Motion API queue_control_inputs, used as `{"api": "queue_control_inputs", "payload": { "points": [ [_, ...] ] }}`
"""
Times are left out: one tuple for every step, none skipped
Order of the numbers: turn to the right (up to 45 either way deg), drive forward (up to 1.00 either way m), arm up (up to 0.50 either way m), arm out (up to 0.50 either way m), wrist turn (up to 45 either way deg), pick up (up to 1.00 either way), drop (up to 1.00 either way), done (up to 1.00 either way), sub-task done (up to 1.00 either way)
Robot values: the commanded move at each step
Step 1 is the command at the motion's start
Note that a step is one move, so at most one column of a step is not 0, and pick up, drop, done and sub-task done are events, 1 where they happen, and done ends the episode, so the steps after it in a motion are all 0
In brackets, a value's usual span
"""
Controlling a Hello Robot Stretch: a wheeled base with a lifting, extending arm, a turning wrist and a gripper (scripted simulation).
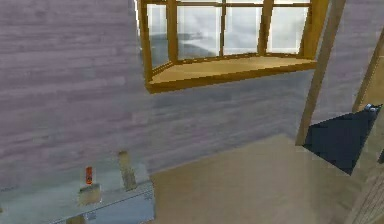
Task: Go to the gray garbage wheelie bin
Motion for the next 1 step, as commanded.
{"api": "queue_control_inputs", "payload": {
  "points": [
    [24.0, 0.0, 0.0, 0.0, 0.0, 0.0, 0.0, 0.0, 0.0]
  ]
}}
